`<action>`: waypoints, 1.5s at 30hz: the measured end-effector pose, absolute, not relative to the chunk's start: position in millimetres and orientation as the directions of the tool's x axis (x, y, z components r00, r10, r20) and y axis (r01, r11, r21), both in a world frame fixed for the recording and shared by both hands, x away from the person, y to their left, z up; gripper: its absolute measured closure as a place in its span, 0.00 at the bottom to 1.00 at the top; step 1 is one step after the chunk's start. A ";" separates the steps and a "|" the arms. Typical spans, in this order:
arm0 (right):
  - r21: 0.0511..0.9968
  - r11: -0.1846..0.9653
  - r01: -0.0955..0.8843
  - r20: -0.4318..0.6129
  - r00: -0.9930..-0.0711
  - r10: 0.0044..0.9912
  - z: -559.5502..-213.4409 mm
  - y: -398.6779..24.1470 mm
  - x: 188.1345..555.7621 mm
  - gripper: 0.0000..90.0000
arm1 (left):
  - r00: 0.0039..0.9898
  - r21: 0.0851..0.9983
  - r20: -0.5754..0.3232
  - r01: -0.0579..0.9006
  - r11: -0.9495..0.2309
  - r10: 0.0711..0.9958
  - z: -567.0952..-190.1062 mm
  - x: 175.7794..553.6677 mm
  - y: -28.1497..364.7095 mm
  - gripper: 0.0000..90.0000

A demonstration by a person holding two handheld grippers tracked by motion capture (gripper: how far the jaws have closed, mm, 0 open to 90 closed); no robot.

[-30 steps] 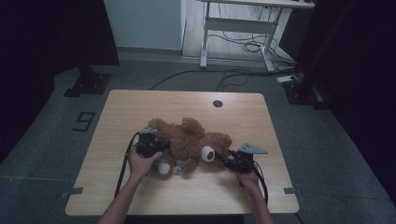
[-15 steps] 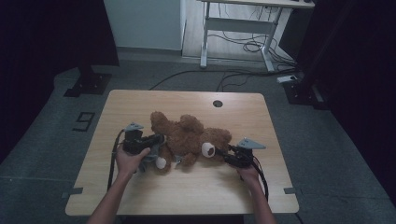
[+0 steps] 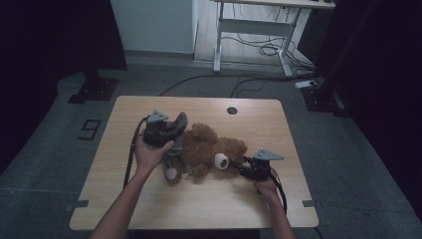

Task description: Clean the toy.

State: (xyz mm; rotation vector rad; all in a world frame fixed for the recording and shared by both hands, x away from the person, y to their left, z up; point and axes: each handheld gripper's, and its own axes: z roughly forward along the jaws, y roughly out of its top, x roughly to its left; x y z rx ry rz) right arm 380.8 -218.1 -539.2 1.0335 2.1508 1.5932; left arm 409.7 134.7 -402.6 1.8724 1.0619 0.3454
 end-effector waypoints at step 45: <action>0.901 0.083 0.426 0.244 -0.655 0.715 -520.5 -199.7 368.8 0.35 | 0.619 0.761 -0.299 0.614 -0.210 0.727 -483.3 373.7 134.4 0.89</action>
